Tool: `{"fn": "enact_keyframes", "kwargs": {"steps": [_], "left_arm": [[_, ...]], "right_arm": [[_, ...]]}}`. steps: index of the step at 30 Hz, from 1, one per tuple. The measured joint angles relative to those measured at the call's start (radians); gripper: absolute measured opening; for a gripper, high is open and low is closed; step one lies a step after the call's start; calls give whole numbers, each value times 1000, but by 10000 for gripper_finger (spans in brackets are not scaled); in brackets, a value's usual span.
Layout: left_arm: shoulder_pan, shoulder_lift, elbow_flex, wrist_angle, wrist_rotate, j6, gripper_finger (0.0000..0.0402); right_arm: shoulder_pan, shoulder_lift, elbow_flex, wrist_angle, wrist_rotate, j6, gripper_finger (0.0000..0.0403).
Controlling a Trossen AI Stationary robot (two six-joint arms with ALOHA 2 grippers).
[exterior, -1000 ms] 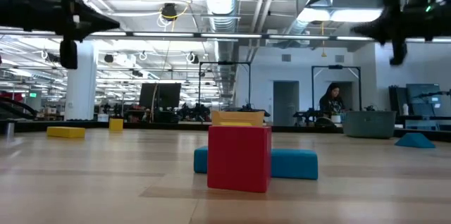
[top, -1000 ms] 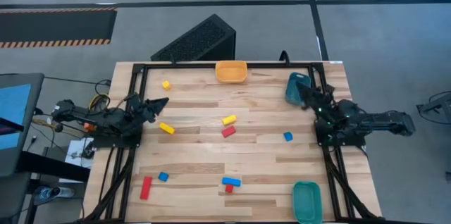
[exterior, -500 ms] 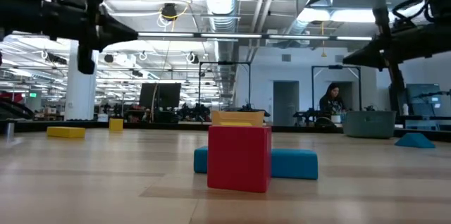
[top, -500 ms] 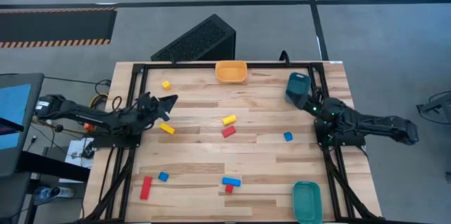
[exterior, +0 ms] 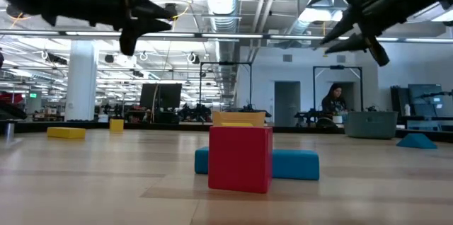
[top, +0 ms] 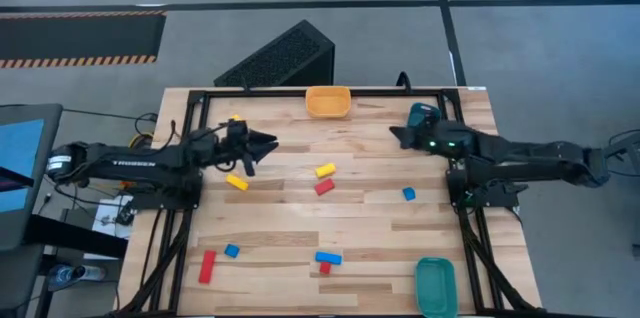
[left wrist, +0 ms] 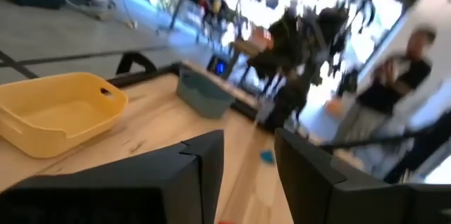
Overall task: Sort & place blocks by color
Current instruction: Put the top right blue block into the blue bin
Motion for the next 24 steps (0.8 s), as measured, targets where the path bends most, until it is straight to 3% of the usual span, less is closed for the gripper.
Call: {"fn": "enact_keyframes", "kwargs": {"steps": [7,10,17,24], "left_arm": [[40,97,140,-102,47,180,117],[43,120,172,-104,51,229,117],[44,176,179,-139,48,264,117],[44,247,178,-146,74,231,117]], "right_arm": [[78,258,317,-674,-1,97,143],[139,360,397,-860,-18,146,158],[267,537,372,-920,-236,310,239],[367,669,327,-898,-302,440,293]]}}
